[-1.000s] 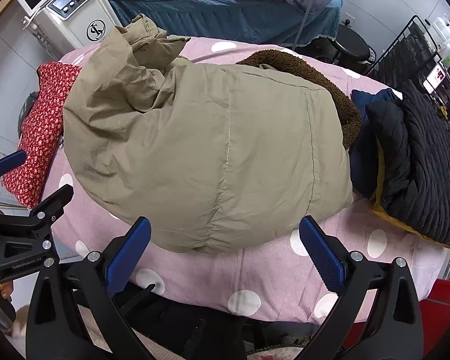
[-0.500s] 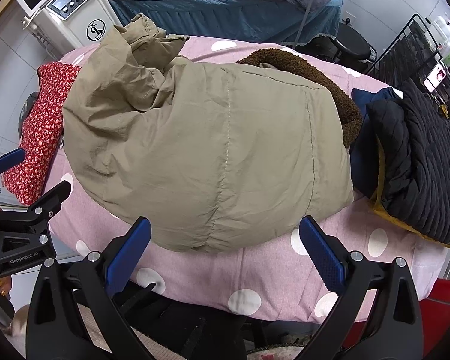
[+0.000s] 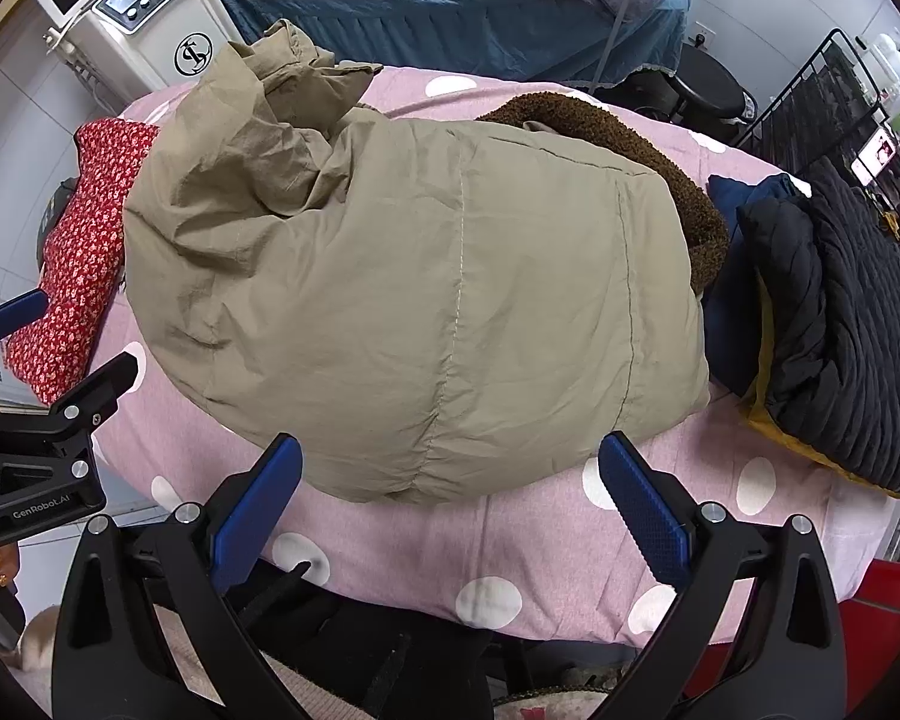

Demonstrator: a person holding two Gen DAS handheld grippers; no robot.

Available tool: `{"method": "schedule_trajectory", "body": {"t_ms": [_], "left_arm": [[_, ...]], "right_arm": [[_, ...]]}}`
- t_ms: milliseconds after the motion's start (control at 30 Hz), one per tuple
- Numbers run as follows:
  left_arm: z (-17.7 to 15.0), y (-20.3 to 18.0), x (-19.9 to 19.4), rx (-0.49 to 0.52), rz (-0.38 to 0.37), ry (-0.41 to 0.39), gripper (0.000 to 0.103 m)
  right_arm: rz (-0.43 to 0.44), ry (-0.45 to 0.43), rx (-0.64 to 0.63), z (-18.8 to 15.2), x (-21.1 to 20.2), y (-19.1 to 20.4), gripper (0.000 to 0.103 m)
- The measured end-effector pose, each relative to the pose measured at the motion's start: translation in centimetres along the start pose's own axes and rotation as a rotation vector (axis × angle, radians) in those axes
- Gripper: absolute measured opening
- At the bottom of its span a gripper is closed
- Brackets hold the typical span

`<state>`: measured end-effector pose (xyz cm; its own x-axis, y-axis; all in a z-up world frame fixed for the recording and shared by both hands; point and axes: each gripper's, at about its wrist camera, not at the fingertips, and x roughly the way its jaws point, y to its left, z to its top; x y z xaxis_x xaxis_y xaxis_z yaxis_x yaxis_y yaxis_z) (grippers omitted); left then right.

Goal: Fold large clothes

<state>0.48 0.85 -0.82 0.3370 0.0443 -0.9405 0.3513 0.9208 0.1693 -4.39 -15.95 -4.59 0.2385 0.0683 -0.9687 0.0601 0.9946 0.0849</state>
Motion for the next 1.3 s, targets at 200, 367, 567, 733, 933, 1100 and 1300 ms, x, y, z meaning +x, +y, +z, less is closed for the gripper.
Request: {"method": "schedule_trajectory", "body": {"t_ms": [200,367,567,733,933,1100,1300], "left_arm": [[0.0,-0.2,0.1,0.0,0.002,0.0,0.097],[-0.2,-0.1,0.3,0.0,0.001,0.005,0.097],[-0.3,0.3,0.5,-0.005,-0.002,0.01,0.097],[-0.3,-0.1,0.8,-0.001,-0.002,0.011,0.097],[-0.1,-0.4,1.0,0.0,-0.002,0.018,0.097],[-0.1,-0.5,1.0,0.001,-0.002,0.019,0.097],[0.0,-0.5,1.4,0.003,-0.002,0.03,0.097]], "right_arm": [[0.002,-0.002,0.002,0.0,0.0,-0.1,0.098],[0.002,0.003,0.001,0.0,0.1,0.0,0.098],[0.002,0.007,0.0,0.0,0.2,0.0,0.098],[0.002,0.008,-0.004,0.1,0.3,0.0,0.098],[0.005,0.011,-0.007,0.1,0.4,0.1,0.098],[0.005,0.014,-0.009,0.2,0.5,0.1,0.098],[0.006,0.019,-0.008,0.3,0.6,-0.1,0.098]]}}
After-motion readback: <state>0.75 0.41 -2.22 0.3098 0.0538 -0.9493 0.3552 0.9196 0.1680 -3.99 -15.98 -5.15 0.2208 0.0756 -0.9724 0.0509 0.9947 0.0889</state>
